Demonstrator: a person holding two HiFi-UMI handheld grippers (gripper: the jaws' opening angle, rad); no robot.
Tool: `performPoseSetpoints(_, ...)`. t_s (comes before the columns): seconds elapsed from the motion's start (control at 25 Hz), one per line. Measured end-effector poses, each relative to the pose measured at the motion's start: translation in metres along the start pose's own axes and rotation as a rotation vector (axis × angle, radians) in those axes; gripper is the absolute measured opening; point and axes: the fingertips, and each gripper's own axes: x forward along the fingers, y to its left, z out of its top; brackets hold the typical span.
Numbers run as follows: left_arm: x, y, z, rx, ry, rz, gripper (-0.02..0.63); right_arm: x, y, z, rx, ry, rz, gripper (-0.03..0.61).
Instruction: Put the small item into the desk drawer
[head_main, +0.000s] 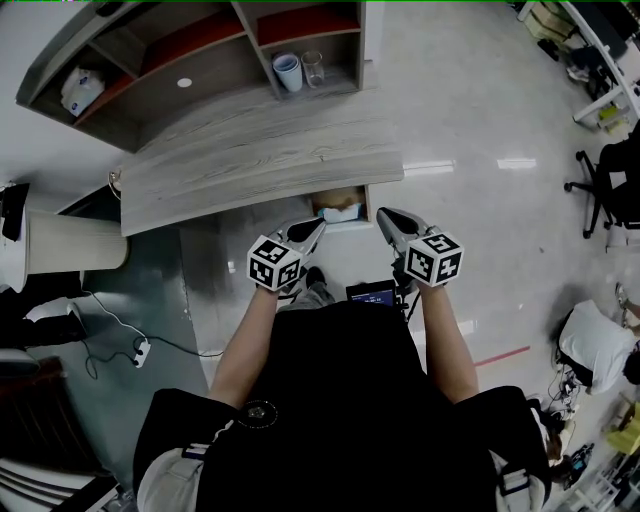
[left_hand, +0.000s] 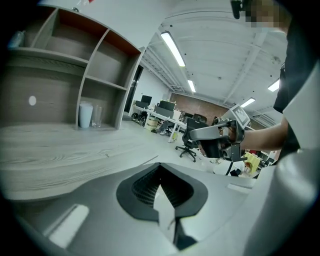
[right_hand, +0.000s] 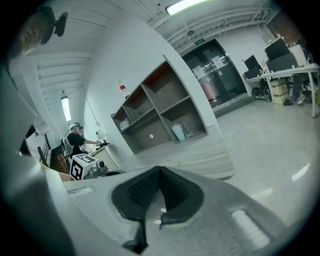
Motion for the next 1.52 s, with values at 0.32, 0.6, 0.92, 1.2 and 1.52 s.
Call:
performPoseSetpoints(0.32, -0.002, -0.027, -0.025, -0.009, 0.035, 0.064, 0.002, -0.03, -0.011, -0.027, 0.024, 0.024, 0.02, 0.002)
performPoseSetpoints(0.6, -0.02, -0.042, -0.059, -0.019, 0.099, 0.089, 0.002, -0.046, -0.011, -0.05, 0.018, 0.043, 0.028, 0.002)
performPoseSetpoints(0.92, -0.023, -0.067, -0.042, 0.052, 0.078, 0.012, 0.002, -0.069, -0.008, -0.058, 0.035, -0.003, -0.022, 0.002)
performPoseSetpoints(1.2, -0.056, -0.086, -0.065, 0.067, 0.069, -0.049, 0.002, -0.071, 0.032, -0.075, -0.009, -0.009, -0.048, 0.002)
performPoseSetpoints(1.52, -0.109, -0.096, -0.1, 0.025, 0.031, -0.055, 0.002, -0.082, 0.086, -0.107, -0.054, 0.014, -0.08, 0.002)
